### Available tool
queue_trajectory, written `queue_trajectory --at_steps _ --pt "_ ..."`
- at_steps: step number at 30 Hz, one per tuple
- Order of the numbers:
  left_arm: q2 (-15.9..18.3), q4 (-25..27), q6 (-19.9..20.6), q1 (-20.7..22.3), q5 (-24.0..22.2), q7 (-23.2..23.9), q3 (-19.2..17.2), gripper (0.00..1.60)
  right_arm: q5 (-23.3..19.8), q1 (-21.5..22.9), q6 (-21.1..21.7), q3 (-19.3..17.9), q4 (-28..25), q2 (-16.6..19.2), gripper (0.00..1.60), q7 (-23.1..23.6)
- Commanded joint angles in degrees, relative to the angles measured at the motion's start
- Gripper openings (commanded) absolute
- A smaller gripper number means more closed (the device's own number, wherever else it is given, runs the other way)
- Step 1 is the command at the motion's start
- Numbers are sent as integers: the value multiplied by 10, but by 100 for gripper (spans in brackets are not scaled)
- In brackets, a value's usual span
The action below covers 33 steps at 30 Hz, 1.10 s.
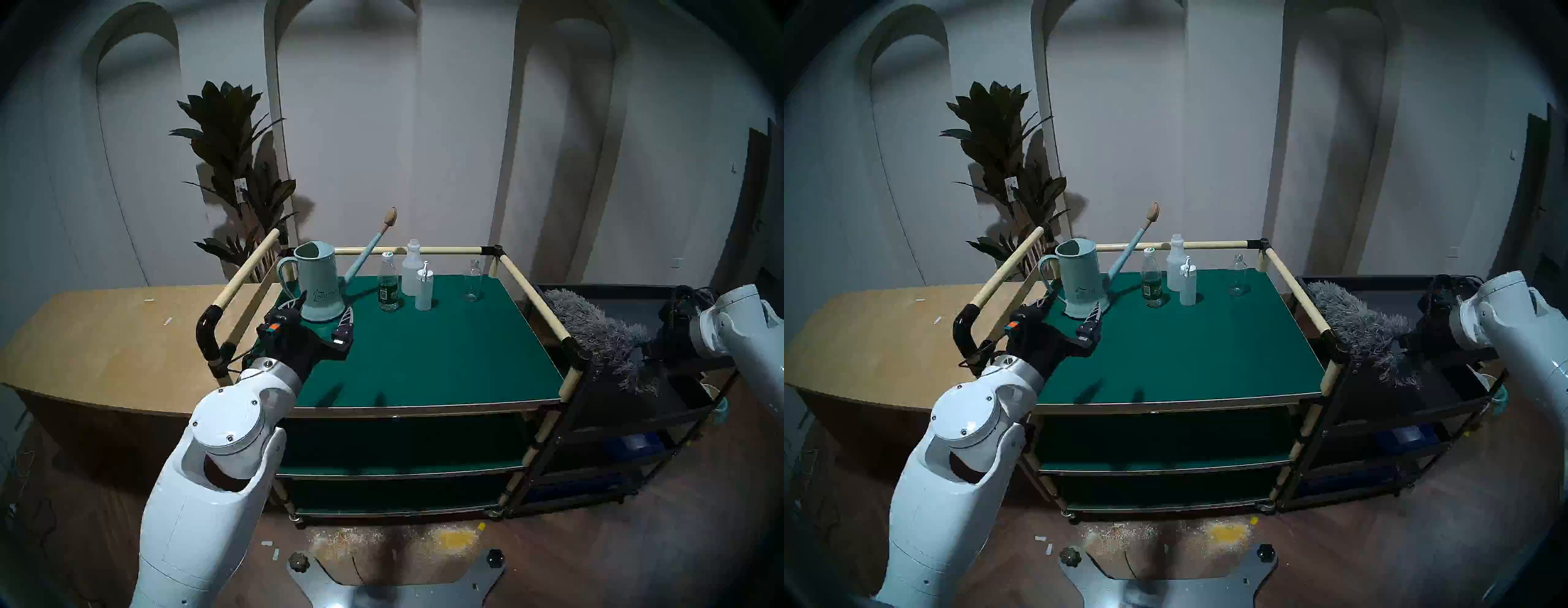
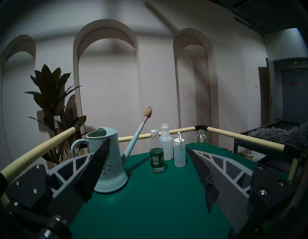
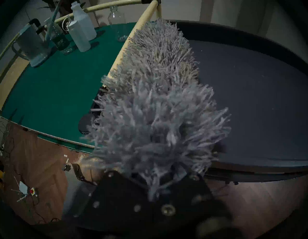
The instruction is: Dust the shelf with the duster
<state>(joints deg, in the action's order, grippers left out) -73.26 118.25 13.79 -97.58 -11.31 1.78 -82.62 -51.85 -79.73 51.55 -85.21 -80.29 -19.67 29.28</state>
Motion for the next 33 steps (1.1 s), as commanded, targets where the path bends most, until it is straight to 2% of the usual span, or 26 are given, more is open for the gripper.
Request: queue_trajectory --at_steps 1,7,9,10,15,18,22,24,33 --pt "2 -11 -12 33 -6 9 -8 160 -14 -26 -34 -43 -16 -51 0 -71" --pt "4 -23 -17 38 -12 16 -12 160 -20 -50 -64 -77 -40 -98 0 -144" --pt "5 -25 -19 38 -13 17 -13 160 -16 -56 -74 -87 -48 -112 0 -154" --pt "5 -26 -20 38 -13 18 -13 160 -18 -62 -80 -93 -56 -121 0 -175" --pt "4 -27 -23 36 -14 15 -14 160 -5 -88 -98 -117 -87 -152 0 -222" --pt "4 -27 -25 35 -14 13 -15 160 -1 -104 -90 -127 -111 -168 0 -259" --pt "2 -22 -26 31 -12 8 -17 160 2 -110 -72 -124 -133 -173 0 -304" --pt "1 -21 -26 29 -11 6 -17 160 3 -104 -59 -117 -133 -168 0 -305" --pt "-2 -18 -23 28 -6 1 -10 160 22 -66 -67 -80 -117 -162 0 -294"
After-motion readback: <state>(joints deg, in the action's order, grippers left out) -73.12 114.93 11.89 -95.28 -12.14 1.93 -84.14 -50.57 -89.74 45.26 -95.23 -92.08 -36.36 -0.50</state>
